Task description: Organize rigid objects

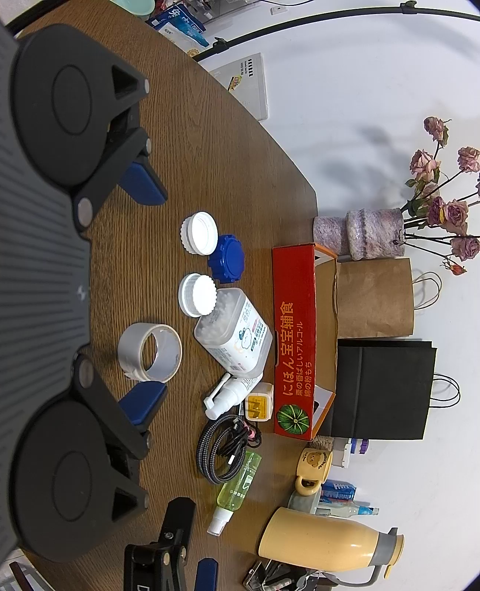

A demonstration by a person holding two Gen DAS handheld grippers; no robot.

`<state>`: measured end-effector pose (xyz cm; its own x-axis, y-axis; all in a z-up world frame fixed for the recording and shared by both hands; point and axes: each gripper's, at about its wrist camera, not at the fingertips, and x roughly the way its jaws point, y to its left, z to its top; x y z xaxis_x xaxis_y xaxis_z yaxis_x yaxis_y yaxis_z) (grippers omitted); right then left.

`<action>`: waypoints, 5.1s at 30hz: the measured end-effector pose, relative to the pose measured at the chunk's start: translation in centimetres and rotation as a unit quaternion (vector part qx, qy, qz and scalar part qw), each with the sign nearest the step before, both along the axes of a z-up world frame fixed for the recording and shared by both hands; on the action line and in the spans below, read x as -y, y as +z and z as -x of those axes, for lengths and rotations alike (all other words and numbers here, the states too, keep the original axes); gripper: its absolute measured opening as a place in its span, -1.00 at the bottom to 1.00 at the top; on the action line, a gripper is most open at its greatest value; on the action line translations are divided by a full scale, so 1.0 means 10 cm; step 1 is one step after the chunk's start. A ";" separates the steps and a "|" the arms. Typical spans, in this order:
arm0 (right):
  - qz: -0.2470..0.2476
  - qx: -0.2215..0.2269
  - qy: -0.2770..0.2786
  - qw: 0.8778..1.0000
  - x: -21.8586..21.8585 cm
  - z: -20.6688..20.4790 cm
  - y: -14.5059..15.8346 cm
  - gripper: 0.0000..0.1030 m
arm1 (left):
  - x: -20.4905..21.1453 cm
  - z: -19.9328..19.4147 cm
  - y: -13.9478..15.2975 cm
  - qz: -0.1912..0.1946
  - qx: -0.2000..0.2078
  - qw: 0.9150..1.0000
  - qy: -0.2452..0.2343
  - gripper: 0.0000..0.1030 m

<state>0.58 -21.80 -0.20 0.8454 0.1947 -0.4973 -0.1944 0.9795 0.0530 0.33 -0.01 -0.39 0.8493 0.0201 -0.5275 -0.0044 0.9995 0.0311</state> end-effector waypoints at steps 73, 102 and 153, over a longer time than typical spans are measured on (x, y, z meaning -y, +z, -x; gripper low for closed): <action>0.002 0.002 0.001 1.000 -0.01 0.03 0.07 1.00 | 0.11 0.04 0.06 -0.004 0.002 1.000 -0.007 1.00; 0.007 -0.013 -0.026 1.000 0.29 -0.16 -0.12 1.00 | 0.33 -0.43 -0.21 -0.007 -0.050 0.999 -0.014 0.73; 0.068 -0.016 0.089 0.994 -0.26 -1.27 -0.19 0.12 | -0.17 -0.58 0.07 0.045 0.010 0.999 0.012 -0.14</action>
<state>13.27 -19.25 -2.09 0.7871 0.2689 -0.5551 -0.3659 0.9281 -0.0693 6.11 1.69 0.30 0.8596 -0.0066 -0.5109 -0.0279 0.9978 -0.0598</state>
